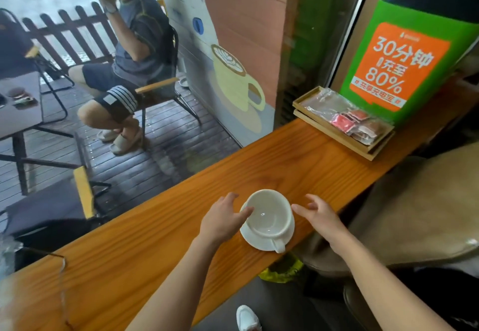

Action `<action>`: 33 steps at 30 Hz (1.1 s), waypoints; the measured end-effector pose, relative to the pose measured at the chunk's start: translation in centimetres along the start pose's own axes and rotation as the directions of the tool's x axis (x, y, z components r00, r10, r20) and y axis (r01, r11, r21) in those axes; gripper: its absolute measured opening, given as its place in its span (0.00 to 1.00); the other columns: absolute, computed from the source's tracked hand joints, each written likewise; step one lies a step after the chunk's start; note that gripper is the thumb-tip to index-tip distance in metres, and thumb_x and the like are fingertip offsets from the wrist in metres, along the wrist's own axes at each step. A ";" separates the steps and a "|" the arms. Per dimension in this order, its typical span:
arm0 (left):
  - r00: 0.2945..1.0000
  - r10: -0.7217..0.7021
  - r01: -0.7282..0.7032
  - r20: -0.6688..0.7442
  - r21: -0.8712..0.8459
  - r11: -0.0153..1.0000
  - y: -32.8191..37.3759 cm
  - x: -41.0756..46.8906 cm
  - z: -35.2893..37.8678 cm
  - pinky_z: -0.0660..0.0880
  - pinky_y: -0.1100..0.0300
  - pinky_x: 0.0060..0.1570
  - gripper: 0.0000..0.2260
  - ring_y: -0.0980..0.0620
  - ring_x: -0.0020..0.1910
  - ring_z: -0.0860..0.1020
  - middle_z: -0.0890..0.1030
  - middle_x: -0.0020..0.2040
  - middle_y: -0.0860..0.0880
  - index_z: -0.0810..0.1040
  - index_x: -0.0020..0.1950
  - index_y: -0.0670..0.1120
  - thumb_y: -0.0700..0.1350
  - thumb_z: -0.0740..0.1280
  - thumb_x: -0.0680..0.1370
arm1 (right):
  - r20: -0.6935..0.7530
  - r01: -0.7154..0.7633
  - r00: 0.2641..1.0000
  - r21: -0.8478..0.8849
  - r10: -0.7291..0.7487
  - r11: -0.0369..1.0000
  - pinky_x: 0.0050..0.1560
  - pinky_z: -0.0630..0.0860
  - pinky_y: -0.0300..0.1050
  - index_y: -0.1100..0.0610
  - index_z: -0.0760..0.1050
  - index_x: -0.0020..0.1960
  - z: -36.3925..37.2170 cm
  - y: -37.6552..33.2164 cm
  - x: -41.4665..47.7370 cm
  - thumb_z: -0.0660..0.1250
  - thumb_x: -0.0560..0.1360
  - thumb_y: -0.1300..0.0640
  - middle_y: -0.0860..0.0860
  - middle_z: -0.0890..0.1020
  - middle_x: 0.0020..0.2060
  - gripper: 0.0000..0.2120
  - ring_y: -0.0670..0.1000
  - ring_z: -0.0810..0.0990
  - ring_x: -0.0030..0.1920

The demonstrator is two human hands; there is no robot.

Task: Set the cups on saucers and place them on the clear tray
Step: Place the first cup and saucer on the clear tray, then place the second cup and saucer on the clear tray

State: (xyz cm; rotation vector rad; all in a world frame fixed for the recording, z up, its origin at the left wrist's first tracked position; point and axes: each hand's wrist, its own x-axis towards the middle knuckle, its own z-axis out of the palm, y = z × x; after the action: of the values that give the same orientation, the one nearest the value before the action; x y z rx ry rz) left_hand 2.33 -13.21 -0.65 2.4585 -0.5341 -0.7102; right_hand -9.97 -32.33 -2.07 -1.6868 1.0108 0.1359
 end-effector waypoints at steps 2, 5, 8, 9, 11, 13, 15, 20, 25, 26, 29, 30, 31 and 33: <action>0.997 -0.056 0.058 0.046 -0.041 0.998 -0.3 0.2 1.2 0.71 0.54 0.53 0.30 0.47 0.62 0.74 0.74 0.66 0.46 0.68 0.68 0.49 0.64 0.62 0.71 | 0.045 -0.030 0.999 0.041 0.029 0.999 0.58 0.69 0.47 0.53 0.61 0.73 0.5 0.8 0.1 0.67 0.71 0.42 0.55 0.69 0.69 0.35 0.55 0.69 0.68; 0.993 -0.098 0.107 0.068 -0.141 0.984 -0.6 0.2 2.6 0.73 0.57 0.48 0.29 0.50 0.54 0.76 0.77 0.60 0.47 0.69 0.67 0.48 0.63 0.63 0.71 | 0.104 -0.075 0.993 0.182 0.057 0.980 0.54 0.75 0.45 0.55 0.63 0.72 1.0 1.2 0.0 0.67 0.73 0.44 0.54 0.72 0.68 0.33 0.54 0.72 0.65; 0.987 -0.131 0.156 0.097 -0.325 0.933 -0.6 0.3 3.4 0.71 0.63 0.38 0.26 0.56 0.46 0.76 0.77 0.56 0.50 0.70 0.64 0.49 0.59 0.66 0.71 | 0.136 -0.093 0.989 0.280 0.056 0.956 0.45 0.76 0.42 0.57 0.66 0.71 1.3 1.3 -0.1 0.67 0.74 0.47 0.55 0.75 0.64 0.29 0.54 0.76 0.61; 0.982 -0.145 0.180 0.118 -0.396 0.901 -0.7 0.3 3.5 0.72 0.64 0.38 0.26 0.56 0.46 0.76 0.77 0.56 0.50 0.69 0.65 0.50 0.58 0.68 0.70 | 0.149 -0.099 0.987 0.323 0.053 0.941 0.44 0.77 0.42 0.58 0.69 0.69 1.4 1.4 -0.2 0.66 0.74 0.48 0.54 0.78 0.61 0.26 0.53 0.77 0.59; 0.965 -0.188 0.257 0.181 -0.536 0.804 -1.0 0.2 3.6 0.77 0.58 0.45 0.30 0.54 0.50 0.75 0.75 0.57 0.49 0.66 0.68 0.50 0.57 0.70 0.69 | 0.183 -0.117 0.982 0.399 0.046 0.910 0.44 0.78 0.45 0.59 0.74 0.63 1.6 1.6 -0.4 0.66 0.74 0.49 0.55 0.81 0.56 0.21 0.52 0.80 0.55; 0.937 -0.232 0.348 0.259 -0.651 0.675 -1.3 -0.1 3.5 0.78 0.55 0.43 0.35 0.52 0.50 0.74 0.73 0.57 0.50 0.62 0.71 0.51 0.55 0.72 0.68 | 0.214 -0.135 0.976 0.442 0.043 0.887 0.45 0.79 0.48 0.59 0.77 0.59 1.7 2.0 -0.6 0.67 0.74 0.50 0.57 0.82 0.54 0.18 0.54 0.80 0.55; 0.910 -0.267 0.415 0.318 -0.724 0.551 -1.9 -0.6 3.2 0.78 0.55 0.37 0.37 0.50 0.53 0.73 0.71 0.62 0.49 0.61 0.72 0.51 0.53 0.73 0.68 | 0.232 -0.143 0.972 0.455 0.038 0.879 0.46 0.80 0.51 0.60 0.78 0.57 2.0 2.4 -0.9 0.67 0.73 0.50 0.58 0.82 0.54 0.17 0.56 0.80 0.56; 0.879 -0.247 0.476 0.407 -0.758 0.445 -4.3 -2.8 2.5 0.81 0.51 0.39 0.26 0.48 0.53 0.78 0.80 0.55 0.46 0.75 0.60 0.41 0.50 0.74 0.67 | 0.269 -0.133 0.963 0.429 0.015 0.894 0.43 0.80 0.50 0.62 0.79 0.55 3.4 2.7 -2.2 0.67 0.74 0.53 0.60 0.82 0.50 0.15 0.55 0.80 0.52; 0.866 -0.264 0.496 0.424 -0.791 0.359 -7.0 -6.0 1.3 0.81 0.51 0.38 0.20 0.45 0.55 0.78 0.81 0.55 0.43 0.79 0.56 0.43 0.47 0.76 0.66 | 0.304 -0.128 0.953 0.360 0.014 0.924 0.49 0.79 0.58 0.65 0.78 0.55 6.0 2.6 -4.2 0.65 0.75 0.55 0.63 0.81 0.50 0.15 0.59 0.80 0.52; 0.866 -0.267 0.496 0.423 -0.797 0.343 -7.5 -6.7 1.0 0.81 0.50 0.39 0.22 0.45 0.55 0.78 0.82 0.55 0.43 0.79 0.56 0.43 0.48 0.76 0.65 | 0.311 -0.125 0.950 0.348 0.011 0.929 0.50 0.79 0.59 0.65 0.78 0.55 6.5 2.5 -4.7 0.66 0.75 0.55 0.64 0.81 0.51 0.15 0.60 0.79 0.53; 0.879 -0.283 0.463 0.384 -0.830 0.312 -8.8 -8.8 -0.2 0.81 0.48 0.42 0.28 0.44 0.55 0.79 0.82 0.55 0.43 0.80 0.55 0.43 0.51 0.78 0.59 | 0.341 -0.095 0.940 0.324 -0.022 0.941 0.49 0.80 0.57 0.64 0.78 0.54 8.0 1.4 -5.9 0.66 0.74 0.54 0.65 0.80 0.53 0.15 0.61 0.79 0.54; 0.887 -0.294 0.441 0.357 -0.844 0.307 -9.1 -9.5 -0.7 0.81 0.47 0.44 0.28 0.45 0.56 0.78 0.82 0.55 0.44 0.80 0.55 0.44 0.52 0.78 0.58 | 0.354 -0.077 0.934 0.320 -0.044 0.944 0.47 0.80 0.56 0.64 0.79 0.54 8.6 0.8 -6.3 0.67 0.74 0.54 0.65 0.80 0.53 0.15 0.59 0.80 0.52; 0.896 -0.305 0.413 0.323 -0.859 0.303 -9.4 -10.1 -1.3 0.81 0.47 0.45 0.28 0.45 0.56 0.78 0.82 0.55 0.44 0.80 0.55 0.45 0.53 0.78 0.58 | 0.368 -0.056 0.927 0.318 -0.069 0.947 0.44 0.81 0.54 0.64 0.79 0.53 9.1 0.0 -6.6 0.67 0.74 0.54 0.65 0.80 0.51 0.15 0.57 0.80 0.49; 0.917 -0.316 0.341 0.243 -0.889 0.307 -9.9 -11.3 -2.8 0.81 0.49 0.45 0.28 0.46 0.55 0.79 0.83 0.53 0.46 0.81 0.54 0.47 0.56 0.78 0.58 | 0.386 -0.007 0.915 0.313 -0.121 0.950 0.40 0.81 0.49 0.63 0.79 0.53 10.1 -1.7 -7.3 0.67 0.73 0.53 0.62 0.81 0.50 0.15 0.55 0.81 0.47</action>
State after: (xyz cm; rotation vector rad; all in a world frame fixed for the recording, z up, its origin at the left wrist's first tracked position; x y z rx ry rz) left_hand -2.67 1.17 -0.08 1.4206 0.3785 -0.8704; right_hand -9.44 -19.88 -0.65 -1.3276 0.6325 0.2605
